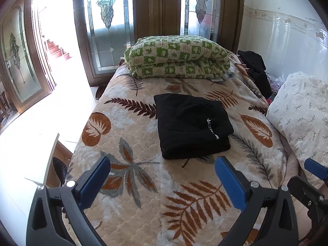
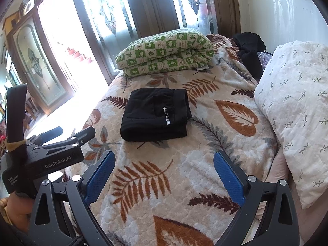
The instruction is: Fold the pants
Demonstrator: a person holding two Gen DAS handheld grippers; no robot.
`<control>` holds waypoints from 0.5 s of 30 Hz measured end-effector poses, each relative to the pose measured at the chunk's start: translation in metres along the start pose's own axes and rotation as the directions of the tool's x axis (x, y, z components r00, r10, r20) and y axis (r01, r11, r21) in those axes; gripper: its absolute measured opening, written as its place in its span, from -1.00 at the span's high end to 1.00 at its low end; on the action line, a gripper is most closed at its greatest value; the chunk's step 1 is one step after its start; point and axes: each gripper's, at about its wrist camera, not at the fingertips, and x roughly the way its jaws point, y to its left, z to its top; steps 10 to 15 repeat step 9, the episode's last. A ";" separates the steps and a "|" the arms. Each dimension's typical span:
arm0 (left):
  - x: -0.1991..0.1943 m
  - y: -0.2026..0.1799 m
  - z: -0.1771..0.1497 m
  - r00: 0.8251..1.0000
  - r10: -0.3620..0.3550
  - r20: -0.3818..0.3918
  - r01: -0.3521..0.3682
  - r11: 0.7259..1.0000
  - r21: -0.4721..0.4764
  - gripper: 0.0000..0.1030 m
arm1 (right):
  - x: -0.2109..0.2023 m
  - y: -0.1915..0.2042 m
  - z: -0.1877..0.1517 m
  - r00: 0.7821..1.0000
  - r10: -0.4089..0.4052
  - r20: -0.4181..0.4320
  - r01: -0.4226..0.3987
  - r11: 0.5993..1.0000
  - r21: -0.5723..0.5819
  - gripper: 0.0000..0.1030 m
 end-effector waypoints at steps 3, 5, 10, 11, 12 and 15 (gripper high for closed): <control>0.001 0.002 -0.002 1.000 0.003 -0.005 -0.003 1.000 -0.012 -1.00 | 0.001 0.002 -0.001 1.000 0.002 -0.003 -0.002 1.000 -0.003 -0.90; 0.000 0.003 -0.002 1.000 0.004 0.005 -0.004 1.000 -0.008 -1.00 | 0.002 0.003 -0.002 1.000 0.003 -0.003 -0.003 1.000 -0.005 -0.90; -0.001 -0.001 -0.002 1.000 -0.003 0.013 0.003 1.000 0.011 -1.00 | 0.003 0.005 -0.004 1.000 0.001 -0.007 -0.001 1.000 -0.008 -0.90; -0.001 -0.001 -0.002 1.000 -0.003 0.013 0.003 1.000 0.011 -1.00 | 0.003 0.005 -0.004 1.000 0.001 -0.007 -0.001 1.000 -0.008 -0.90; -0.001 -0.001 -0.002 1.000 -0.003 0.013 0.003 1.000 0.011 -1.00 | 0.003 0.005 -0.004 1.000 0.001 -0.007 -0.001 1.000 -0.008 -0.90; -0.001 -0.001 -0.002 1.000 -0.003 0.013 0.003 1.000 0.011 -1.00 | 0.003 0.005 -0.004 1.000 0.001 -0.007 -0.001 1.000 -0.008 -0.90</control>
